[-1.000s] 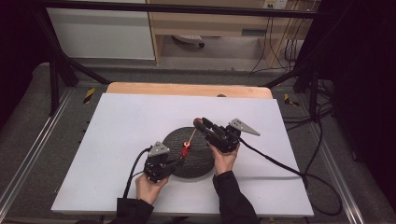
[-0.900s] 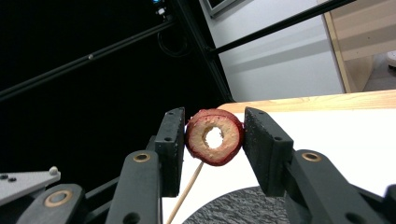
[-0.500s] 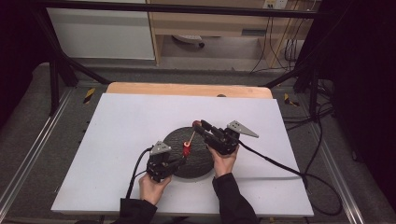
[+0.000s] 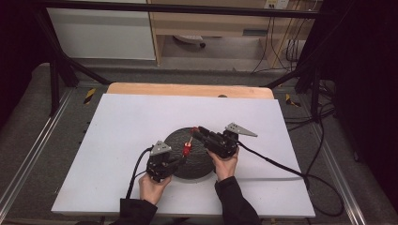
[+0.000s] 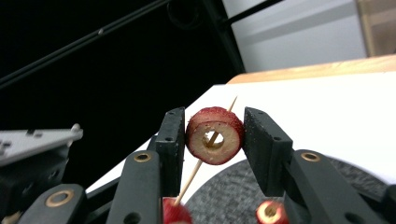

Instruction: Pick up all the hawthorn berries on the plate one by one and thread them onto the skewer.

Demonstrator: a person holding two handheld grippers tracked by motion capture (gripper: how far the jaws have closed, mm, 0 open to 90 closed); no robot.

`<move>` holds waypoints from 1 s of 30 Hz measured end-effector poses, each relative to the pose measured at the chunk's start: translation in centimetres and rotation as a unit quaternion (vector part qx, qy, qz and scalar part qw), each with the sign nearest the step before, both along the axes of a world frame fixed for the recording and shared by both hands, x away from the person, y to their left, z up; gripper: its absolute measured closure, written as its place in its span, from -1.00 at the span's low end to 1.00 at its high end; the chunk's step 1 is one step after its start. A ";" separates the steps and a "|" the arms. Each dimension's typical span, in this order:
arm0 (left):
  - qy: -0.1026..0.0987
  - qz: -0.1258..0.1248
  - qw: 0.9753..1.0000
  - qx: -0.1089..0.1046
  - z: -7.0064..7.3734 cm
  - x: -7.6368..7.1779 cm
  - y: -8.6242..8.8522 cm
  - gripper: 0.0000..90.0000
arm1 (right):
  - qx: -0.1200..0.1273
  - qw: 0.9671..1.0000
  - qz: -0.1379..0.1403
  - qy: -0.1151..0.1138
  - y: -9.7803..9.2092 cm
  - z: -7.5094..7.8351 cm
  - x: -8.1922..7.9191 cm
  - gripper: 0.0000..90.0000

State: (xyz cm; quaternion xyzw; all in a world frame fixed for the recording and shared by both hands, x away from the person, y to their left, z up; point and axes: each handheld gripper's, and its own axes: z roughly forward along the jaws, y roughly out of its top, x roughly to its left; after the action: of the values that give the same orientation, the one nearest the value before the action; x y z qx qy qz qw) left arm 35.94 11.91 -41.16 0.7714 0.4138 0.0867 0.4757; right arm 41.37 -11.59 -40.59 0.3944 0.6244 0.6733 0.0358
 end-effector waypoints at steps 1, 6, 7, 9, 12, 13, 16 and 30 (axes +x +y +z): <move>0.002 -0.001 1.000 -0.001 0.0 0.1 -0.1 0.96 | -0.002 1.000 0.003 0.002 0.1 -0.1 -0.1 0.35; -0.004 -0.001 1.000 0.005 0.2 0.5 -0.2 0.96 | -0.011 1.000 0.018 0.012 0.5 -0.7 -0.6 0.35; -0.003 -0.001 1.000 0.004 0.2 0.6 -0.3 0.96 | -0.012 1.000 0.021 0.012 0.5 -0.8 -0.7 0.35; -0.005 -0.003 1.000 0.008 0.2 0.7 -0.3 0.96 | -0.016 1.000 0.023 0.013 0.6 -1.0 -0.8 0.34; -0.007 -0.004 1.000 0.011 0.0 0.8 -0.4 0.96 | -0.021 0.999 0.026 0.016 0.7 -1.2 -1.0 0.34; -0.005 -0.005 1.000 0.007 0.0 0.7 -0.4 0.96 | -0.023 0.999 0.025 0.014 0.7 -1.2 -1.0 0.34; -0.009 -0.010 1.000 0.005 0.0 0.7 -0.2 0.96 | -0.024 0.999 0.028 0.009 0.6 -1.1 -1.1 0.31; -0.026 -0.023 0.998 0.043 -0.1 -0.1 3.3 0.95 | -0.116 0.993 0.032 0.010 -1.2 0.1 -0.6 -0.34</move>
State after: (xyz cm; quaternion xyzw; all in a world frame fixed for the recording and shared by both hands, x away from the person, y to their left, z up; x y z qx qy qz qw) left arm 35.87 15.21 -41.26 0.7978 0.3797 0.1133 0.4544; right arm 40.73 -12.76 -40.47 0.3739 0.7112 0.5929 0.0534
